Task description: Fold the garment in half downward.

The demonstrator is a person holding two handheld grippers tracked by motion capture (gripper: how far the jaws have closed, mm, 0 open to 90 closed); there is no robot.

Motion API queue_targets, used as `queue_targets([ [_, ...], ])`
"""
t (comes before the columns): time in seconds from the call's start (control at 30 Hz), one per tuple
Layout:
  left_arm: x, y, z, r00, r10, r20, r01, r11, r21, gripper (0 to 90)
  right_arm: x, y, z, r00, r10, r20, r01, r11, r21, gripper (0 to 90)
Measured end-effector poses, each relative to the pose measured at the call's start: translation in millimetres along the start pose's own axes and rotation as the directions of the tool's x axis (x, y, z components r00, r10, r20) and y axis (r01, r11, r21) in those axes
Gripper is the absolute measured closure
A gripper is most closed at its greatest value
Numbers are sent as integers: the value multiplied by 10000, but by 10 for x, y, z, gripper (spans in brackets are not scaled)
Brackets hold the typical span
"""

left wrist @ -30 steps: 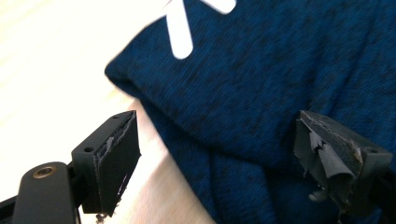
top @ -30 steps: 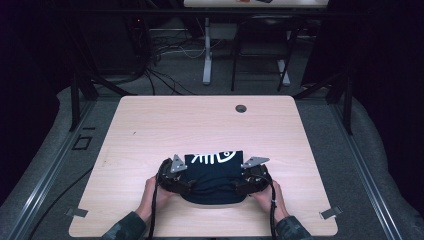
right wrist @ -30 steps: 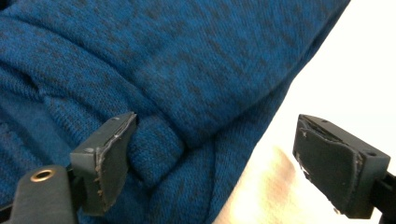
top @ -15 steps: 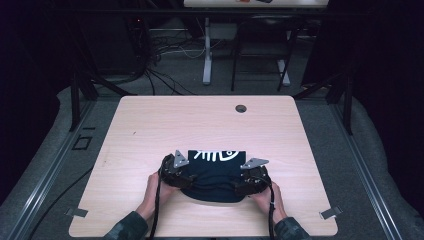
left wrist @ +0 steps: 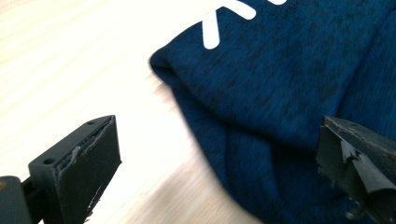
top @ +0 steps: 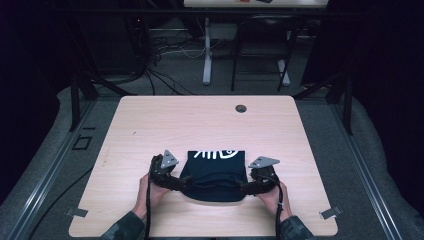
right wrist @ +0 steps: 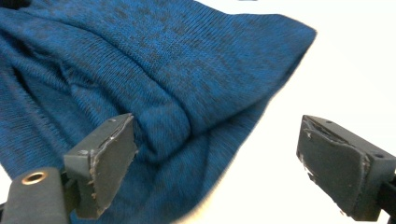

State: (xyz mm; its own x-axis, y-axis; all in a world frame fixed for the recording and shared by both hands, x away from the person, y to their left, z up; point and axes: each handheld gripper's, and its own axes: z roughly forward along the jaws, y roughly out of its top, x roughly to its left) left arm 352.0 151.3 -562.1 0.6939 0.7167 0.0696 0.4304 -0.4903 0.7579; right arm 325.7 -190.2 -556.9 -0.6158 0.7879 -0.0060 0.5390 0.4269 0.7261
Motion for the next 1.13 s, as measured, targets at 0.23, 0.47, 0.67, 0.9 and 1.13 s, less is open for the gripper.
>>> queue_targets([
  [0.23,196,-172,-99,9982,-500,-317,506,9985,211,1,-148,-121,-206,9984,515,232,-512,9985,-168,127],
  [0.47,366,-304,-194,9911,-1320,-172,1321,9912,66,2,-320,-340,-262,9934,858,767,-885,9955,329,131],
  [0.67,352,-290,-359,9880,-1539,156,1547,9841,-869,1,-389,-469,-229,9915,907,931,-989,9912,874,136],
  [0.9,447,-431,-424,9844,-1642,-637,1627,9863,-278,1,-432,-509,-223,9902,944,1033,-1048,9894,1009,135],
  [1.13,590,-574,-311,9779,-1939,-787,2005,9758,870,1,-457,-525,-217,9895,1066,979,-1155,9891,909,127],
])
